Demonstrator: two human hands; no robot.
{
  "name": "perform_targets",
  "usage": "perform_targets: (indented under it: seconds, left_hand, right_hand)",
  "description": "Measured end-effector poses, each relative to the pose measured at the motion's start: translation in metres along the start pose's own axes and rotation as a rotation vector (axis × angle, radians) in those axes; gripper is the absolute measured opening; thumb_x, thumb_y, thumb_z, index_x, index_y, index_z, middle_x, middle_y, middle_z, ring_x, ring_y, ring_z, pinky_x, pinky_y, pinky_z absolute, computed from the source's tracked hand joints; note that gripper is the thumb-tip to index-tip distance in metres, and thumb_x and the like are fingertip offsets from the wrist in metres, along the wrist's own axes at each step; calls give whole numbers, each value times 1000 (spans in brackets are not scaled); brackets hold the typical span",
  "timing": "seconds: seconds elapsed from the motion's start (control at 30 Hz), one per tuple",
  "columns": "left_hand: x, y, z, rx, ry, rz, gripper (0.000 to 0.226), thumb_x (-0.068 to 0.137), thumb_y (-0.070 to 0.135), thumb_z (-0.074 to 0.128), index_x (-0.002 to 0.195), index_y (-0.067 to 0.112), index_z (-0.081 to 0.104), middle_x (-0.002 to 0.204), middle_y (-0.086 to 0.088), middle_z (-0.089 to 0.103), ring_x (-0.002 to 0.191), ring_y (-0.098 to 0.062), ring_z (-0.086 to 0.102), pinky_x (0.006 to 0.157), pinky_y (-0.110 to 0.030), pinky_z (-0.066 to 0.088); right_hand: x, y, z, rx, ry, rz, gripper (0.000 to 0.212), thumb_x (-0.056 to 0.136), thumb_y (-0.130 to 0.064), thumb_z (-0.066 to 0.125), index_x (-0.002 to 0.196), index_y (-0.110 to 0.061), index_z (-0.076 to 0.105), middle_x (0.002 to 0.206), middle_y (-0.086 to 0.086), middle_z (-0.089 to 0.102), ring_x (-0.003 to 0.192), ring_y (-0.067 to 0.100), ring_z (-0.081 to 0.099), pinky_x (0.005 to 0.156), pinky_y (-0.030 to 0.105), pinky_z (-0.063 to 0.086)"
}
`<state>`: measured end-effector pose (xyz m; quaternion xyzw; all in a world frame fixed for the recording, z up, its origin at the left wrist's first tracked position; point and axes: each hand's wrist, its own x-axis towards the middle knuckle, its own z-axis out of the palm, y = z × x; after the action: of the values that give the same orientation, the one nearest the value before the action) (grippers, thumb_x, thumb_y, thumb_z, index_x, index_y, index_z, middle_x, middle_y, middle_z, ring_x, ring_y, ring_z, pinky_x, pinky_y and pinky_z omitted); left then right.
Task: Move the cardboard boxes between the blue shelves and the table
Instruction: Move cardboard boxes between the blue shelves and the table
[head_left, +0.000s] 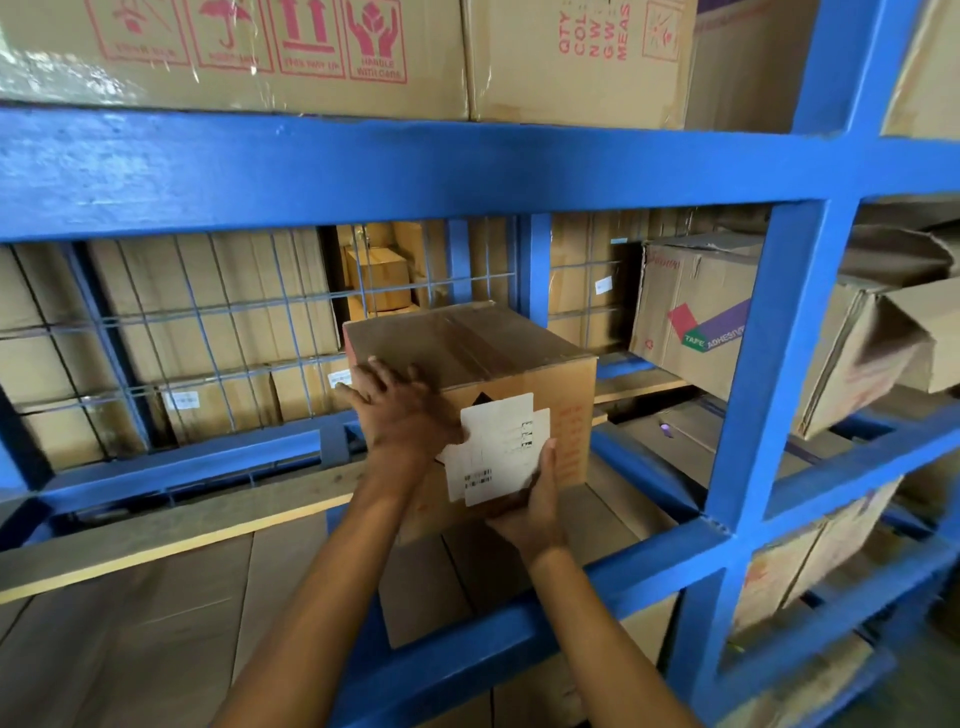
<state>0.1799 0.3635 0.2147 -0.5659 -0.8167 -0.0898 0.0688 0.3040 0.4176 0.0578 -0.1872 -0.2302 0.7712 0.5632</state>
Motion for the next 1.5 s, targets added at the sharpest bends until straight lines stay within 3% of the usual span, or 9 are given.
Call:
perform_targets:
  seconds: [0.2,0.3,0.43,0.63,0.73,0.93,1.13,1.33,1.5]
  left_hand:
    - [33,27,-9,44,-119,275,96,82,62,72,158,19,31,166,-18,23,155,-39,16,123,-61,8]
    - [43,35,-11,-67,-154,408,111,81,55,78,164,23,13,170,-16,9,157,-37,8,127,-53,10]
    - [40,27,-13,-89,-174,413,116,81,55,78,164,33,0,171,-13,-4,157,-37,-5,126,-58,5]
    - [-15,4,-19,-219,-79,388,115,83,59,73,162,38,-8,171,-10,-13,158,-32,-10,126,-57,0]
    - [-59,-6,-28,-352,-53,337,116,83,61,72,160,39,-11,171,-10,-13,158,-32,-8,126,-53,0]
    - [-159,-31,-44,-745,18,377,118,78,55,79,162,41,-3,171,-7,7,156,-33,13,123,-60,20]
    - [-252,-37,-58,-1024,39,373,123,71,54,82,160,47,-1,167,-2,27,150,-27,33,118,-55,36]
    - [-309,-45,-69,-1319,-119,430,115,62,25,94,157,36,30,131,5,68,104,-6,72,71,-25,63]
    - [-343,-27,-76,-1394,-348,578,98,49,36,100,136,32,54,121,9,75,107,-11,73,81,-25,62]
  right_hand:
    - [11,23,-5,79,62,20,71,90,-81,42,142,-35,58,135,13,69,120,42,67,94,57,57]
    - [9,29,-5,108,63,54,69,93,-76,44,144,-31,59,143,16,63,125,41,64,103,59,52]
    - [-2,32,-5,34,30,72,64,99,-63,47,151,-26,52,148,20,57,140,44,49,120,63,31]
    - [-47,14,-1,16,18,59,61,91,-45,66,145,-20,56,134,19,68,118,38,69,93,54,59]
    - [-85,-9,5,-18,10,-21,58,91,-31,68,146,-19,55,137,15,67,124,35,66,107,56,49]
    - [-185,-45,17,-243,45,-222,60,83,-29,76,140,-20,59,134,6,70,126,26,66,112,53,47]
    - [-284,-72,19,-527,158,-407,35,63,-44,89,93,-32,75,103,-3,81,100,23,77,70,27,61]
    - [-386,-103,26,-814,247,-637,54,59,-48,94,105,-25,75,100,-5,81,95,15,78,84,39,64]
    - [-485,-143,28,-1084,302,-779,48,65,-53,92,108,-40,73,106,-13,79,101,8,75,90,43,61]
